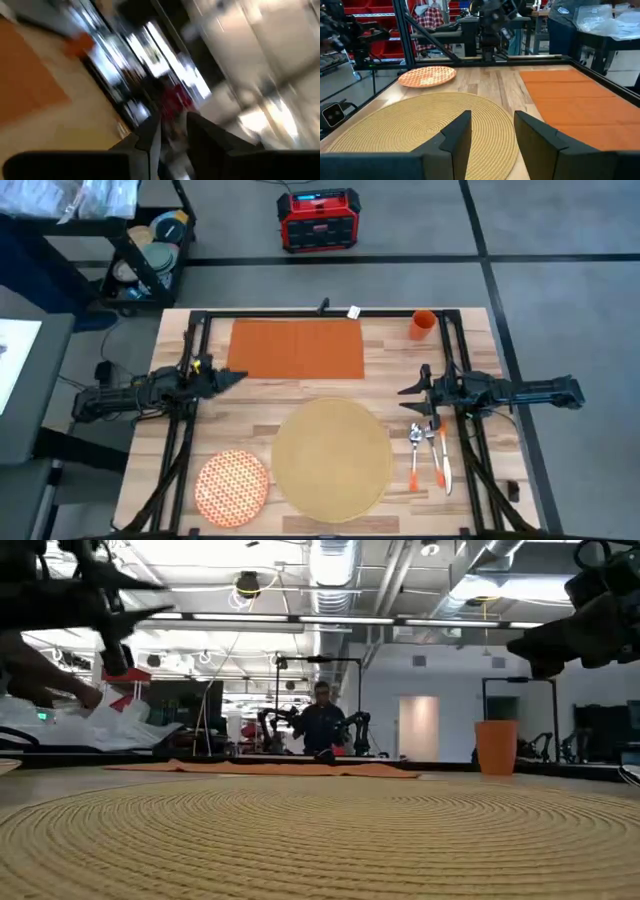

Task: Set table place
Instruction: Fold the orange table napkin

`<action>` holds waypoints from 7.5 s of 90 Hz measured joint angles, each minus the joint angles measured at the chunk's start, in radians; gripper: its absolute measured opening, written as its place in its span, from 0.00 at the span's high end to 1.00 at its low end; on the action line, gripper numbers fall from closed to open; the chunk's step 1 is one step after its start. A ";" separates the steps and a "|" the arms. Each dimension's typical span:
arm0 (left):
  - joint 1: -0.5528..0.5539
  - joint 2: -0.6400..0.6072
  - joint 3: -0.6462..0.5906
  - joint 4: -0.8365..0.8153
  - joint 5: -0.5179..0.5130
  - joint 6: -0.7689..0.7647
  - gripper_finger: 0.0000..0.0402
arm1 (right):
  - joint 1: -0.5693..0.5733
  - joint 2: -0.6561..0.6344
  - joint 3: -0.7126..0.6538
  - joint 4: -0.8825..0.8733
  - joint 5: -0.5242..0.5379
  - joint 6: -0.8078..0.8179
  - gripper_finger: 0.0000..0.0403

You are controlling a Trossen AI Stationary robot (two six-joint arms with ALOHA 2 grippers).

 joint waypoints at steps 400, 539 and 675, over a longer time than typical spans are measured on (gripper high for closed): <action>0.749 1.004 0.363 -0.805 0.232 0.098 1.00 | -0.361 0.766 1.347 -1.246 0.803 0.411 0.57; 0.475 1.040 0.740 -0.883 0.203 0.010 1.00 | -0.361 0.766 1.348 -1.268 0.801 0.411 0.63; 0.228 1.617 1.296 -0.810 0.245 0.160 1.00 | -0.361 0.766 1.348 -1.321 0.801 0.411 0.63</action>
